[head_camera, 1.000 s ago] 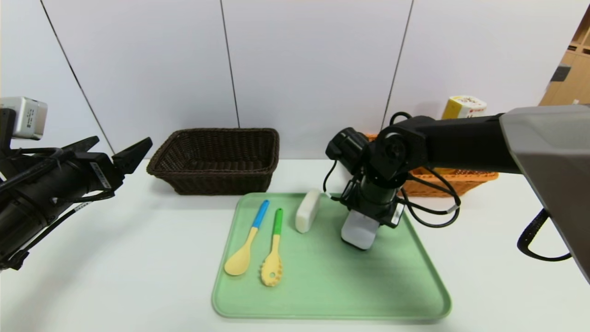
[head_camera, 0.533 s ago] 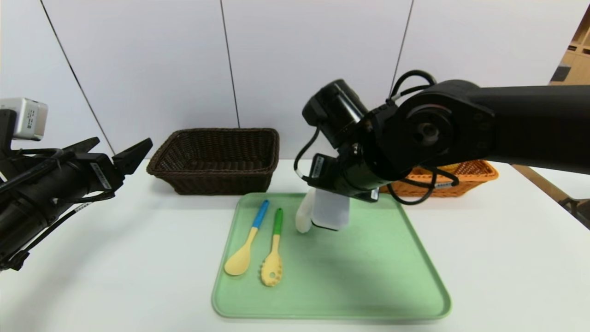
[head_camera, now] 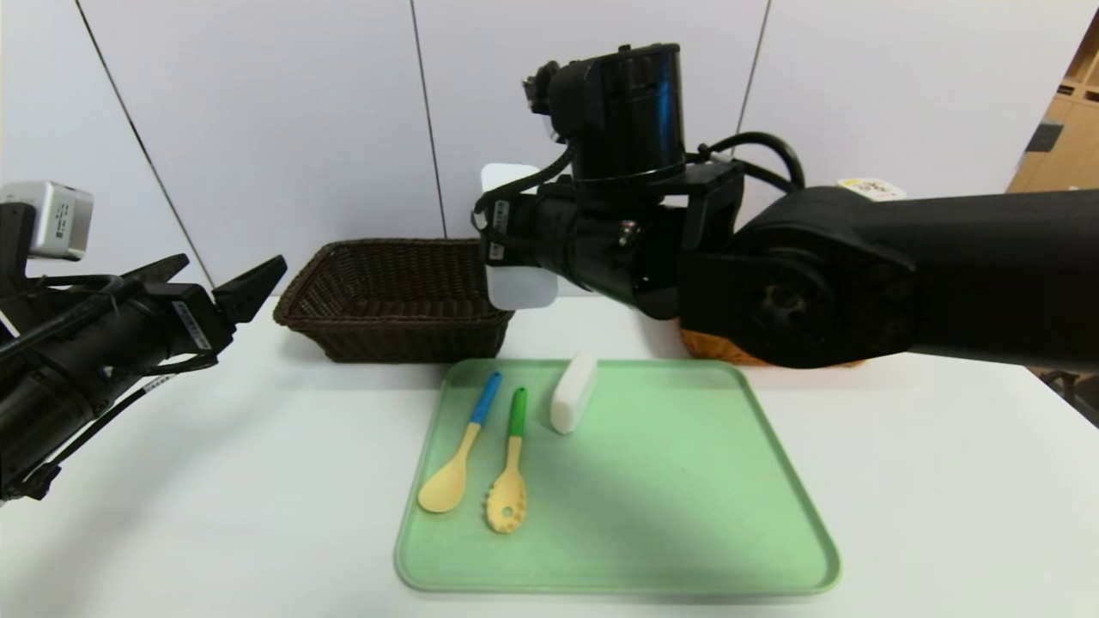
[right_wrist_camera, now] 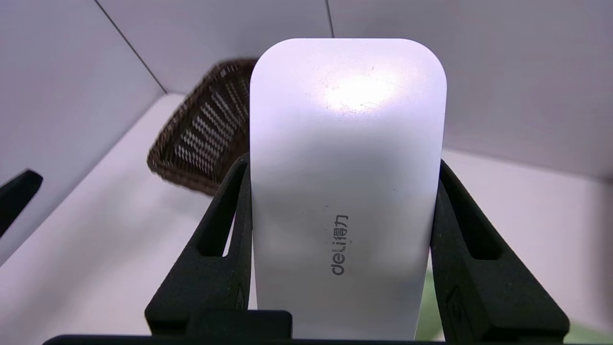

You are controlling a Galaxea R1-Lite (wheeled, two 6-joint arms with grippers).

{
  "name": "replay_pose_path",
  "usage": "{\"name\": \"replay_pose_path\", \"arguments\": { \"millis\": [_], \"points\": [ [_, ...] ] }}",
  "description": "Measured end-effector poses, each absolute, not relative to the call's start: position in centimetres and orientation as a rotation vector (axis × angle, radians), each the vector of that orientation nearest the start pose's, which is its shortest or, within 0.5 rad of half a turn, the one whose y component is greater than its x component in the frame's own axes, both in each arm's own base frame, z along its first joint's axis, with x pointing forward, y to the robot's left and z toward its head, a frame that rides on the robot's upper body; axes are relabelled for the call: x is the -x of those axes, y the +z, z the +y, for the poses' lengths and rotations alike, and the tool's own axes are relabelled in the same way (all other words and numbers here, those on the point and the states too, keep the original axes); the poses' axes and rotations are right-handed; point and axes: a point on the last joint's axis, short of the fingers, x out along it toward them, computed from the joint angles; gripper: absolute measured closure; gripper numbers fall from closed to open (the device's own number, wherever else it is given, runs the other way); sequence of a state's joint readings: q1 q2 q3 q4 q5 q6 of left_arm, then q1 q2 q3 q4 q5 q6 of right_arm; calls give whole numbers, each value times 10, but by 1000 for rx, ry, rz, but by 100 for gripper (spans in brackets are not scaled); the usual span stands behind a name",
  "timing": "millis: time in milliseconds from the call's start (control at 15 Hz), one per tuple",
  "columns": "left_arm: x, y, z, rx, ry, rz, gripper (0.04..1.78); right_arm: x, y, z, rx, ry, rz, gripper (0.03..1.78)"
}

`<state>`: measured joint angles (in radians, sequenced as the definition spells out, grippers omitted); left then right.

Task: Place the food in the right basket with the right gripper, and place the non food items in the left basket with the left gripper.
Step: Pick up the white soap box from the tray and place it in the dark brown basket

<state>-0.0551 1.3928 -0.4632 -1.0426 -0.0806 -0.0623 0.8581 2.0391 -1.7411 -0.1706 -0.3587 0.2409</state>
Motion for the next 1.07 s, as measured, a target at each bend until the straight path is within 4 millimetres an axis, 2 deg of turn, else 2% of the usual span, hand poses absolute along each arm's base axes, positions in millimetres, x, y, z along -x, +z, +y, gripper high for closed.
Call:
{"name": "replay_pose_path", "arguments": {
  "millis": [267, 467, 600, 800, 1067],
  "points": [
    [-212, 208, -14, 63, -142, -102, 13, -308, 254, 341, -166, 502, -56, 81],
    [-209, 202, -14, 71, -144, -93, 13, -329, 230, 353, -111, 480, -180, 81],
    [-206, 200, -15, 72, -149, -105, 13, -343, 220, 360, -101, 456, -267, 81],
    [-205, 197, -15, 75, -150, -99, 13, -361, 203, 369, -43, 430, -311, 81],
    [-205, 195, -15, 75, -150, -90, 13, -380, 177, 366, -10, 406, -283, 81]
  ]
}}
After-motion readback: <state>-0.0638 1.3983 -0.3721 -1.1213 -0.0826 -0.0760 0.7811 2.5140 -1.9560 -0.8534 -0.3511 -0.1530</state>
